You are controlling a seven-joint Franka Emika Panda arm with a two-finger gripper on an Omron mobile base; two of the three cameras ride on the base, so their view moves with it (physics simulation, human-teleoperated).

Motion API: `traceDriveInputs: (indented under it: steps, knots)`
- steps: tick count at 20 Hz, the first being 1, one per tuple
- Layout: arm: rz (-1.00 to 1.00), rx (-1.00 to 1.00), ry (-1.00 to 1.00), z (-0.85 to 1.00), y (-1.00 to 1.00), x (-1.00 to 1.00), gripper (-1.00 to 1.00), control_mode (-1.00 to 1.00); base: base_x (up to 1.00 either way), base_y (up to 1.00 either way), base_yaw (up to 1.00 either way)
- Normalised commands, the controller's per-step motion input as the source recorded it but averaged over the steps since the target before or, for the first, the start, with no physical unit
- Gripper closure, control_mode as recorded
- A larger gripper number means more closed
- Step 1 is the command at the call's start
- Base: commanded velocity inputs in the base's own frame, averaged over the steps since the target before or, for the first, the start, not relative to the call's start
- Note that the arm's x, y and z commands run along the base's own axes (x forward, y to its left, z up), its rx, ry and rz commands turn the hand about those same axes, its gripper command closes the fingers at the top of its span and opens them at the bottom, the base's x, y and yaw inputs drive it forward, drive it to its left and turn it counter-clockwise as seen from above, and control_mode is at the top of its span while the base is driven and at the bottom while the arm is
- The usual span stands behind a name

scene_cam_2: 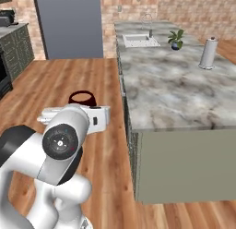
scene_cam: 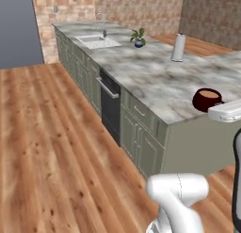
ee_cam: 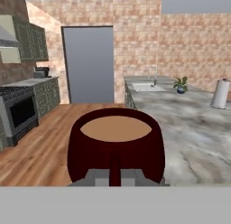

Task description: Pick the cup of tea, navigate to the dining table, and place it on the saucer.

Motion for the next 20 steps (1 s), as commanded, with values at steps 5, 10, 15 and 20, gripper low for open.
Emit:
traceDriveInputs:
  steps: [5, 10, 15, 20]
  knots:
    - [0.00, 0.00, 0.00, 0.00, 0.00, 0.00, 1.00, 1.00, 0.15, -0.44, -0.19]
    - [0.00, 0.00, 0.00, 0.00, 0.00, 0.00, 1.00, 1.00, 0.18, -0.44, -0.19]
    - [0.00, 0.00, 0.00, 0.00, 0.00, 0.00, 1.00, 1.00, 0.25, -0.56, -0.16]
    - [0.00, 0.00, 0.00, 0.00, 0.00, 0.00, 1.00, 1.00, 0.29, -0.65, -0.12]
